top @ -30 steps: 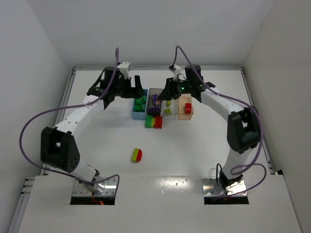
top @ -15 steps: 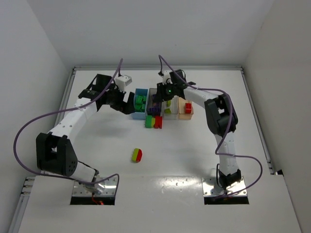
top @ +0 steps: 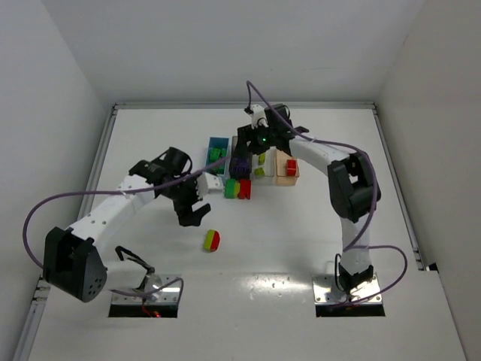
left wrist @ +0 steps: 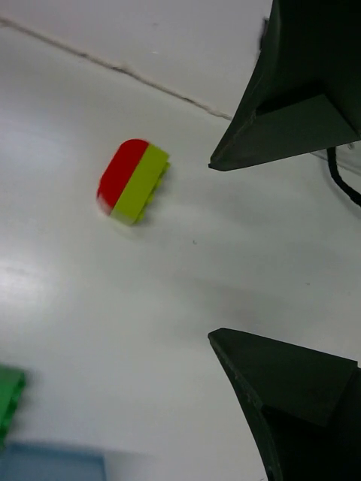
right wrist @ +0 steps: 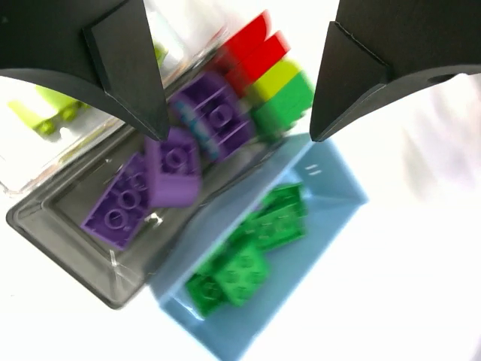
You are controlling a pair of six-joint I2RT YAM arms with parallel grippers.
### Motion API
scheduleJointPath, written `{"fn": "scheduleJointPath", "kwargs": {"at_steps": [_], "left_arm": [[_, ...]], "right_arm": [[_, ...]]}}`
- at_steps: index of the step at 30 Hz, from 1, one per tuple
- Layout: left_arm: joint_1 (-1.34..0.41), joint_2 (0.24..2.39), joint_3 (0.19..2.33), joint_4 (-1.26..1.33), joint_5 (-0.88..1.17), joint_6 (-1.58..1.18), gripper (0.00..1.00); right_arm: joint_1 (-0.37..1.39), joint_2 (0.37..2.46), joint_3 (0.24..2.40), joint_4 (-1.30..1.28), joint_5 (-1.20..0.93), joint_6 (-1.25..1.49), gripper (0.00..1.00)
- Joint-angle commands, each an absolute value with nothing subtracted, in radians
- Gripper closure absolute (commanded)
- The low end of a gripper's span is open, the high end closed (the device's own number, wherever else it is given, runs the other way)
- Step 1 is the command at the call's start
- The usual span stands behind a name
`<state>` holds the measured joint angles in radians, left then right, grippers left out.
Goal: Sort the legos into containers by color
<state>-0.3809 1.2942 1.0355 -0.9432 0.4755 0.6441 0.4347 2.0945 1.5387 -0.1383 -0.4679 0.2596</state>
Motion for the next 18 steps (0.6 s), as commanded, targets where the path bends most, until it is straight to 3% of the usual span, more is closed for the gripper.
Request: {"fn": "scheduleJointPath", "kwargs": {"at_steps": [1,5,12,14,18], "left_arm": [[-0.423,1.206,0.985,-1.035,0.449,0.926,0.09],[-0.423,1.138,0.934,-1.094,0.538,1.304,0.09],[-0.580,1.144,0.891,-1.078,0.544,1.583,0.07],[-0.650,1.172,0.881,-1.030,0.545,1.511,0.05],[-0.759,1.299,0.971,-0.962,0.567,1.080,0.09]], "right_arm": [[0.419,1.915,1.502,-0.103,-0.538,0.281,0.24],[0.379,1.774,1.408,-0.181,-0.548,0.227,0.24],[0.285,1.548,1.244,-0.304,-0.528,0.135,0.24],[0.258,1.513,1.215,-0.340,-0.518,0.123,0.24],[0.229,1.470,1.171,-0.354,-0.518,0.123,0.24]]}}
